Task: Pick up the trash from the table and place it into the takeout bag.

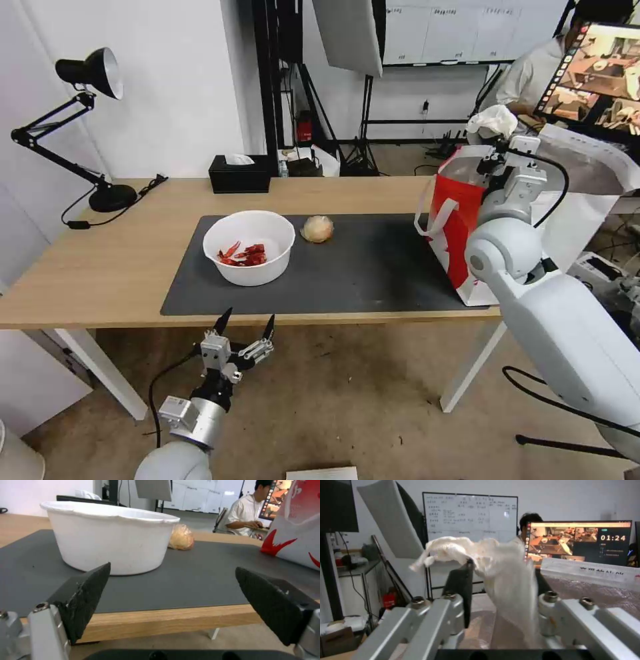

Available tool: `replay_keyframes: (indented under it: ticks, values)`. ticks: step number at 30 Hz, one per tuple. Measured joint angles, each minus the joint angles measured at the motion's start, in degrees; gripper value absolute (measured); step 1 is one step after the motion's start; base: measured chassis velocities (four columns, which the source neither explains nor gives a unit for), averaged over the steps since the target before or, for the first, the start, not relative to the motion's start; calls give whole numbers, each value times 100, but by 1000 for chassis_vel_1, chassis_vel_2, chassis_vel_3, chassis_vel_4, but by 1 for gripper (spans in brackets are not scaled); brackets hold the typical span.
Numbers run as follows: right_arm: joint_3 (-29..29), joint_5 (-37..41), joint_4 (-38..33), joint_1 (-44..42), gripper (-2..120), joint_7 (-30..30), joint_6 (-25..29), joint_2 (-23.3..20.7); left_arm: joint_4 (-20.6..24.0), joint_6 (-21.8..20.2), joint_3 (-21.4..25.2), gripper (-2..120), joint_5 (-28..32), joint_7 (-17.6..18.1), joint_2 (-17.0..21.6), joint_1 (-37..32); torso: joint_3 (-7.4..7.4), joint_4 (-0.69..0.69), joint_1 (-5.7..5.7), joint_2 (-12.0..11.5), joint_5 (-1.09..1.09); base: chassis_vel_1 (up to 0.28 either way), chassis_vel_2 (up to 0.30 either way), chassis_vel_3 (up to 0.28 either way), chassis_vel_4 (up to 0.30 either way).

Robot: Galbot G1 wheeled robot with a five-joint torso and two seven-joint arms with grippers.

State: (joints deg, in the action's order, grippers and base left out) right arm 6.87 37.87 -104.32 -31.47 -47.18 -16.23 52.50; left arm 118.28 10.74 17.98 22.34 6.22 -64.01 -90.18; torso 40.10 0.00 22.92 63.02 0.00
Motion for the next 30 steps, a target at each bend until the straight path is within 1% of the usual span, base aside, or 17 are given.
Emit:
replay_keyframes:
  ticks: [2, 3, 5, 6, 8, 9, 10, 13, 14, 17, 19, 21, 22, 25, 26, 29, 30]
  values:
    - [-1, 22, -16, 0, 46, 0, 0, 0, 0, -3, -35, 100, 2, 14, -16, 13, 0, 0, 0, 0, 0, 0, 0, 0, 0]
    - [-1, 22, -16, 0, 46, 0, 0, 0, 0, -3, -35, 100, 2, 14, -16, 13, 0, 0, 0, 0, 0, 0, 0, 0, 0]
    - [-11, 37, -25, 0, 56, -2, 0, -1, -2, -5, -48, 100, 3, 16, -16, 22, 0, 0, 0, 0, 0, 0, 0, 0, 0]
    - [-11, 37, -25, 0, 56, -2, 0, -1, -2, -5, -48, 100, 3, 16, -16, 22, 0, 0, 0, 0, 0, 0, 0, 0, 0]
    - [-19, 47, -26, 11, 68, -1, 0, -14, -2, -7, -51, 100, 3, 16, -14, 23, 0, 0, 0, 0, 0, 0, 0, 0, 0]
    - [-22, 51, -26, 18, 72, 0, 0, -18, -2, -7, -51, 100, 3, 16, -13, 23, 0, 0, 0, 0, 0, 0, 0, 0, 0]
    - [-22, 51, -26, 18, 72, 0, 0, -18, -2, -7, -51, 100, 3, 16, -13, 23, 0, 0, 0, 0, 0, 0, 0, 0, 0]
    - [-32, 74, -31, 20, 87, 7, -4, -26, 3, -11, -52, 100, 4, 16, -5, 23, 0, 0, 0, 0, 0, 0, 0, 0, 0]
    - [-32, 74, -31, 20, 87, 7, -4, -26, 3, -11, -52, 100, 4, 16, -5, 23, 0, 0, 0, 0, 0, 0, 0, 0, 0]
    - [-37, 96, -56, -24, 99, 48, -7, -34, 22, -15, -46, 100, 8, 16, 6, 26, 0, 0, 0, 0, 0, 0, 0, 0, 0]
    - [-37, 110, -75, -36, 99, 85, -5, -40, 24, -15, -42, 100, 9, 16, 7, 26, 0, 0, 0, 0, 0, 0, 0, 0, 0]
    - [-34, 247, -170, -87, 100, 365, 133, -73, 25, -16, -31, 100, 10, 16, 6, 22, 0, 0, 0, 0, 0, 0, 0, 0, 0]
    - [-34, 247, -170, -87, 100, 365, 133, -73, 25, -16, -31, 100, 10, 16, 6, 22, 0, 0, 0, 0, 0, 0, 0, 0, 0]
    - [-1, 855, -533, -274, 100, 1073, 452, -190, 29, -16, -20, 100, 10, 16, -2, 6, 0, 1, 0, 0, -1, 0, 0, 0, 0]
    - [-1, 855, -533, -274, 100, 1073, 452, -190, 29, -16, -20, 100, 10, 16, -2, 6, 0, 1, 0, 0, -1, 0, 0, 0, 0]
    - [150, 1461, -929, -703, 100, 1868, 616, -363, 35, -15, -4, 100, 10, 16, -14, 2, 0, 1, 0, 0, -1, 0, 0, 0, 0]
    - [150, 1461, -929, -703, 100, 1868, 616, -363, 35, -15, -4, 100, 10, 16, -14, 2, 0, 1, 0, 0, -1, 0, 0, 0, 0]
